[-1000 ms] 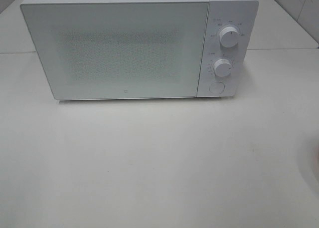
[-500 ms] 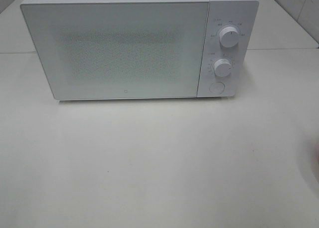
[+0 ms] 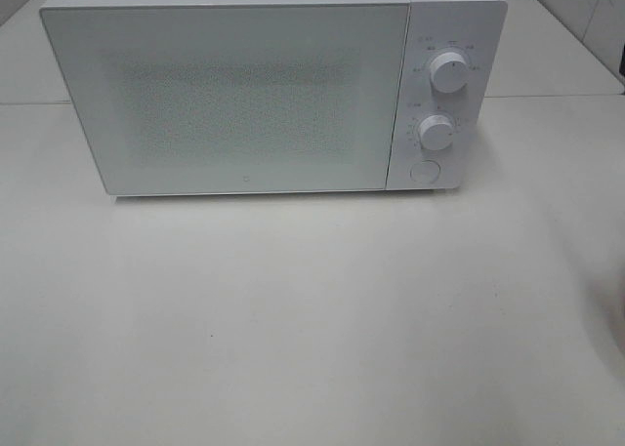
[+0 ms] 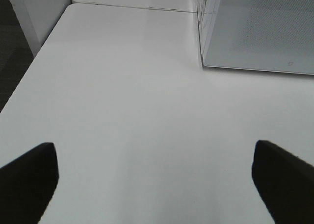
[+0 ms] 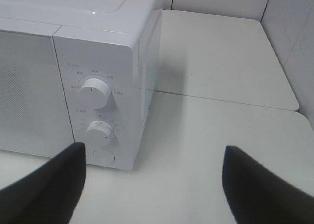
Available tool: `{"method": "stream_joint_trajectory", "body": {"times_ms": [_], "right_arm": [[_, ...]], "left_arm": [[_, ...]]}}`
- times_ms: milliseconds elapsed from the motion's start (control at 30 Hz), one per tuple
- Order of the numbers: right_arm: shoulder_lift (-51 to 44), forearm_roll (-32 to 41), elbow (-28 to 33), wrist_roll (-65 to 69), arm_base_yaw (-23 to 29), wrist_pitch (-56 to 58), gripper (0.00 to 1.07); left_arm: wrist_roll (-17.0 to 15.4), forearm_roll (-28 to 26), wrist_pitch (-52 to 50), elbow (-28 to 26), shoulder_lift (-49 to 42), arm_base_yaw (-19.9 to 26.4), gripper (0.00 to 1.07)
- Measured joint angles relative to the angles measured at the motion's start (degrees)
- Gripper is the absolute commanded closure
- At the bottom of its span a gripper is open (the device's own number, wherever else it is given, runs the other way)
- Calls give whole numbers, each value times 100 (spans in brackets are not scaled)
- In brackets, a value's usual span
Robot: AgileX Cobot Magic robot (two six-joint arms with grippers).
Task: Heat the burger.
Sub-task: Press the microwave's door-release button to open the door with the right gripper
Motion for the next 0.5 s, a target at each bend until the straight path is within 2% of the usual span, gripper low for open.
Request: {"method": "stream_joint_trajectory", "body": {"times_ms": [167, 233, 500], "right_arm": [[556, -23, 0, 0, 0, -642, 32], [1049, -92, 0, 0, 0, -1197, 32], [1885, -143, 0, 0, 0, -1896, 32]], "left_arm": [[0, 0, 0, 0, 0, 0, 7], [0, 0, 0, 0, 0, 0, 7], [0, 0, 0, 0, 0, 0, 7]]}}
